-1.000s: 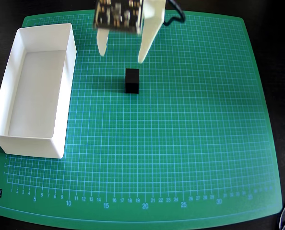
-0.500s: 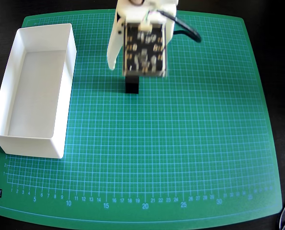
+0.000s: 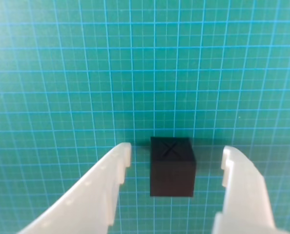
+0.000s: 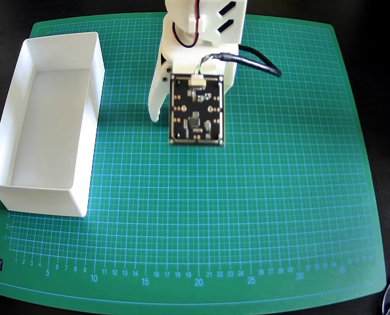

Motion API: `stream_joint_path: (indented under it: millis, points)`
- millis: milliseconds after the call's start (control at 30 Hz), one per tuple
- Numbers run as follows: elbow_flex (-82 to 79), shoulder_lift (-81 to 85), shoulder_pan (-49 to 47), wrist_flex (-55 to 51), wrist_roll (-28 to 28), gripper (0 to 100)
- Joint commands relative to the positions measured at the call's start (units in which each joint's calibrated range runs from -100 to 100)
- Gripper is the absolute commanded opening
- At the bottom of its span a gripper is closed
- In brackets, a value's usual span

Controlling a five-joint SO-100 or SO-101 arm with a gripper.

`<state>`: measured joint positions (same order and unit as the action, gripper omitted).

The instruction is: Grab the black cube and put it in the white bin

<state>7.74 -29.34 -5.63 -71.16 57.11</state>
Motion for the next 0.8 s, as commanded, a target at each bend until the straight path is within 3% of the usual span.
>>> stream_joint_path:
  millis: [0, 333, 567, 767]
  points:
    - [2.0, 0.6, 0.3, 0.0, -0.1, 24]
    - [1.2, 0.4, 2.0, 0.0, 0.1, 23]
    - [1.2, 0.4, 2.0, 0.0, 0.1, 13]
    - [1.2, 0.4, 2.0, 0.0, 0.2, 12]
